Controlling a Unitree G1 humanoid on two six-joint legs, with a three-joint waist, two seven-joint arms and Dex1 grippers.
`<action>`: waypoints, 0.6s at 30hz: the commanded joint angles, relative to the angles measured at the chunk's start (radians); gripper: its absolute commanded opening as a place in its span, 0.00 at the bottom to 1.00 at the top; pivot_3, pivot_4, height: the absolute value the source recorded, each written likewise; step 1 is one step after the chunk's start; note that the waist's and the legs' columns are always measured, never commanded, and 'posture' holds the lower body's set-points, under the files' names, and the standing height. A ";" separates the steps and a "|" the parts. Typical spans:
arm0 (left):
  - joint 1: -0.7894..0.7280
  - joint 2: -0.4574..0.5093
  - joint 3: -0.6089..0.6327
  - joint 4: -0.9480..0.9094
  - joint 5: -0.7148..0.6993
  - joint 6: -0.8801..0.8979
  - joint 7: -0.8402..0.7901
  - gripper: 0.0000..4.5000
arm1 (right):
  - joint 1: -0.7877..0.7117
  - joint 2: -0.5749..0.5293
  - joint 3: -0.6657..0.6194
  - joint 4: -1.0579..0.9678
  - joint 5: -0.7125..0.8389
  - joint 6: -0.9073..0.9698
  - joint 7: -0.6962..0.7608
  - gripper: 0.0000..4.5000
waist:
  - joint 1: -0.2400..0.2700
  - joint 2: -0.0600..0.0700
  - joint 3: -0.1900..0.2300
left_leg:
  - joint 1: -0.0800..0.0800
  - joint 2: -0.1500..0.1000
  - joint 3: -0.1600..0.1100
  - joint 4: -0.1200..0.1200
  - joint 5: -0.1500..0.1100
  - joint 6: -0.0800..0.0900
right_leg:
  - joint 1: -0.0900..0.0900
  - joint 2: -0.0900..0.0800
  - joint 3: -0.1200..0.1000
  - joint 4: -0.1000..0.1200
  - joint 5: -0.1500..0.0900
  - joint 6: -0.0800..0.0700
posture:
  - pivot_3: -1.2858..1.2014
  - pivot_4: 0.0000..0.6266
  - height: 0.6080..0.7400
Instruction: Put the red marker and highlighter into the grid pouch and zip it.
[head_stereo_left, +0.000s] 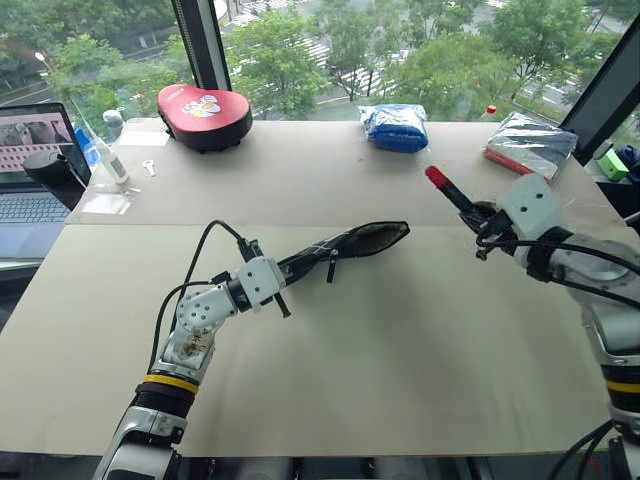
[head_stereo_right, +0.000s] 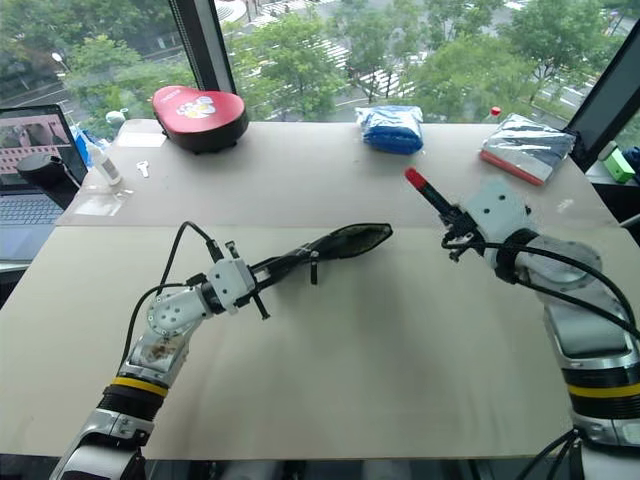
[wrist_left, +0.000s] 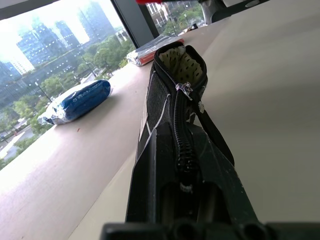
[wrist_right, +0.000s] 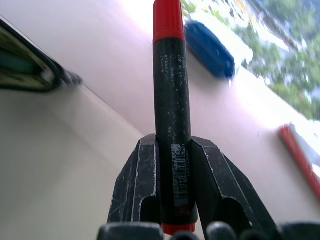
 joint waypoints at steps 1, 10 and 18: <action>-0.019 -0.003 0.004 -0.013 -0.010 -0.028 0.000 0.00 | -0.007 -0.061 0.074 -0.006 -0.151 -0.249 0.072 0.12 | -0.001 0.000 0.000 | 0.000 0.000 0.000 0.000 0.000 0.000 | 0.001 0.000 0.000 0.000 0.000 0.000 | 0.52 0.24 1.00; -0.013 -0.003 -0.002 -0.029 -0.013 -0.024 -0.006 0.00 | -0.097 -0.047 0.167 0.152 -0.336 -0.517 0.099 0.12 | -0.001 0.000 0.000 | 0.000 0.000 0.000 0.000 0.001 -0.001 | 0.000 0.000 0.000 0.000 0.000 0.000 | 0.52 0.24 1.00; -0.015 -0.004 -0.009 -0.044 -0.010 -0.021 -0.016 0.00 | -0.215 0.028 0.253 0.261 -0.459 -0.664 0.094 0.12 | -0.002 0.000 0.000 | 0.000 0.000 0.000 0.000 0.001 -0.001 | 0.000 0.000 0.000 0.000 0.000 0.000 | 0.52 0.24 1.00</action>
